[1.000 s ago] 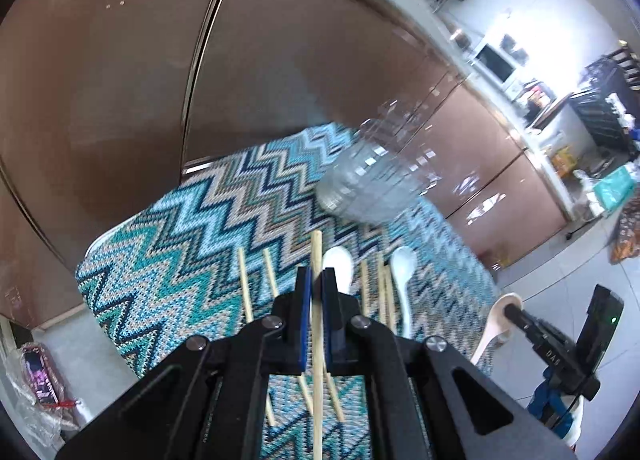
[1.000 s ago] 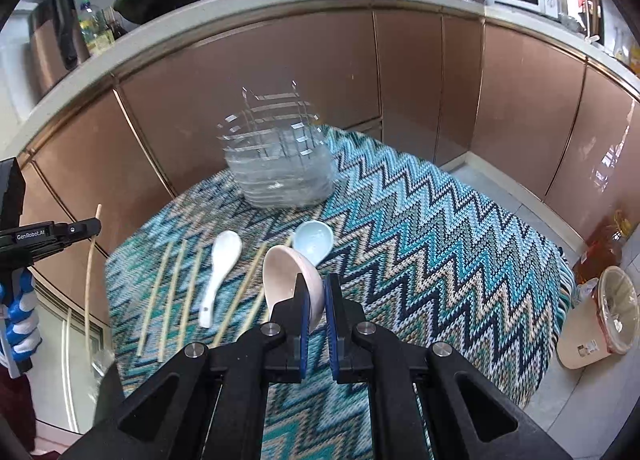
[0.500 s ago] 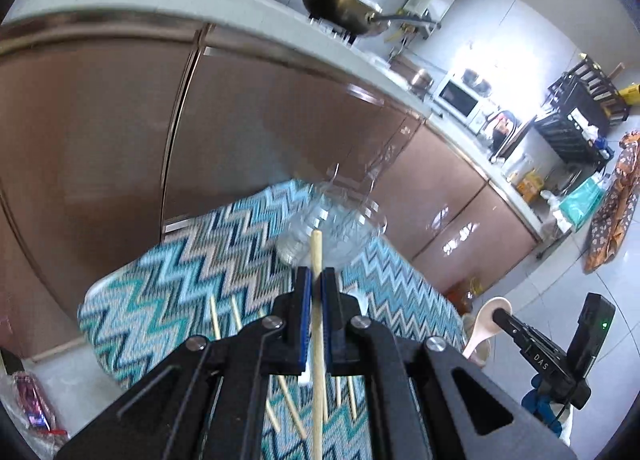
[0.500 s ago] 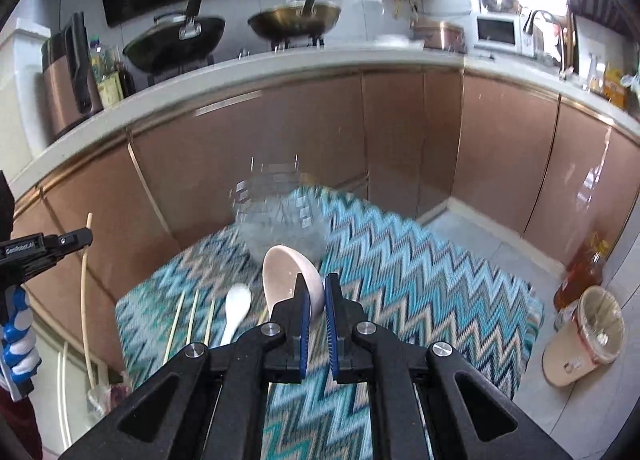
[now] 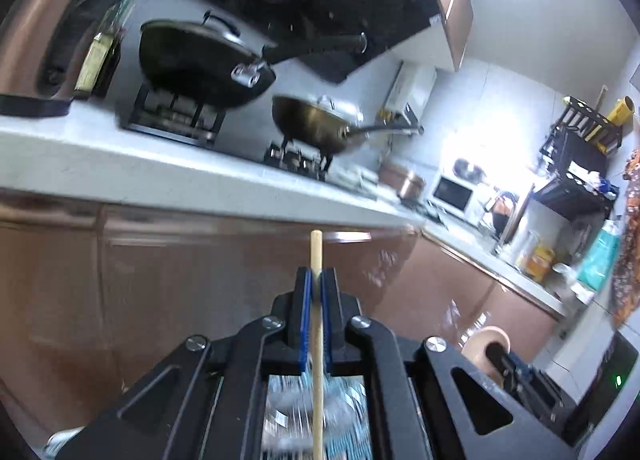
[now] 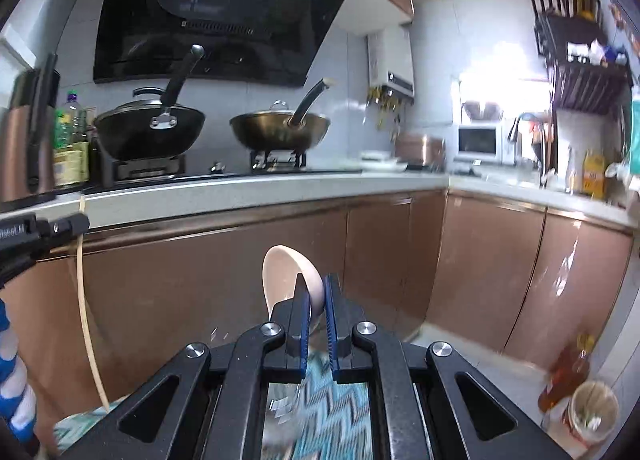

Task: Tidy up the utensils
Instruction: 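Lift the pink spoon with the right tool and drop it into the holder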

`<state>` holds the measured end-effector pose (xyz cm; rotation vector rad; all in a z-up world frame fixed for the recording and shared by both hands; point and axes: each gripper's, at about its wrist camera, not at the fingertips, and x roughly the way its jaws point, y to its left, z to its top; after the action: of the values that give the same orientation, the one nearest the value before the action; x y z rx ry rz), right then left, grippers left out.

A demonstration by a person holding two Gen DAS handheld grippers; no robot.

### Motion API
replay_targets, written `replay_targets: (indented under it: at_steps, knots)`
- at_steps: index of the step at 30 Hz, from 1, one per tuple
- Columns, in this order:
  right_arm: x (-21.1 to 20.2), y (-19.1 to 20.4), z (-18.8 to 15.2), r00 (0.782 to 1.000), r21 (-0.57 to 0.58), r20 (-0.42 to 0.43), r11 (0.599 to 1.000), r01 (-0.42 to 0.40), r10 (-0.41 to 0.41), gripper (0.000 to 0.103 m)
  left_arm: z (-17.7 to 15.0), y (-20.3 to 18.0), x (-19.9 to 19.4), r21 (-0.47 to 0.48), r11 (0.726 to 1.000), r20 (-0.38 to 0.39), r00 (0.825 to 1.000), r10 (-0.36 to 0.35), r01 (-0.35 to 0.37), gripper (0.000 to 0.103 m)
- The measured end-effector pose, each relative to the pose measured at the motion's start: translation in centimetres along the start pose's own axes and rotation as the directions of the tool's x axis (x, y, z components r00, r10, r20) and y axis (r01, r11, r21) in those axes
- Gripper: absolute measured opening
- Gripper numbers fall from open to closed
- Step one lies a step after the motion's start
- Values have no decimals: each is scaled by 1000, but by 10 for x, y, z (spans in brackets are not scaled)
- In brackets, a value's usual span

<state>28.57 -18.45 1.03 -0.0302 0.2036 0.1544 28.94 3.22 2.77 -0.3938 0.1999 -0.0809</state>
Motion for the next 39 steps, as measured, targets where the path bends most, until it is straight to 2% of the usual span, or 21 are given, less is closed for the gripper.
replay_targets:
  at_steps: [3,7,13,18,19,20,23,24,29,34,37,39]
  knots:
    - [31,4,-12,999,-9,24,1000,27,-27,7,-15,-10,37,53,997,65,996,59,-63,4]
    - [65,12,-39,998,-33,31,998,53,-52,7,-47,-12,78,100,990,83,992,93,-101,5]
    - [94,22,-81,998,-65,0,996,67,-67,8,-88,-3,107,118,985,88,989,119,-129,5]
    - [104,22,-107,998,-57,-58,998,31,-35,11,-113,2,116,130,981,72,989,132,-141,6]
    - [103,23,-110,997,-57,-65,998,26,-30,13,-116,3,114,136,981,73,989,132,-141,6]
    - [103,23,-112,997,-55,-72,998,25,-29,20,-117,2,111,138,981,73,989,128,-137,9]
    - [93,21,-107,998,-40,-59,999,26,-28,39,-114,2,101,135,983,64,991,115,-123,29]
    - [86,19,-102,998,-36,-44,999,31,-32,43,-110,1,94,134,983,68,991,114,-122,32]
    - [50,13,-74,998,-33,6,998,58,-58,46,-81,2,52,126,986,101,991,92,-105,38]
    - [2,11,-44,996,-31,60,997,74,-72,51,-49,9,1,128,989,115,991,64,-78,39]
    - [-30,13,-29,994,-31,87,997,74,-71,53,-34,14,-31,141,987,99,993,59,-72,39]
    - [-47,13,-22,994,-30,88,997,65,-62,53,-28,19,-48,145,987,62,996,60,-69,39]
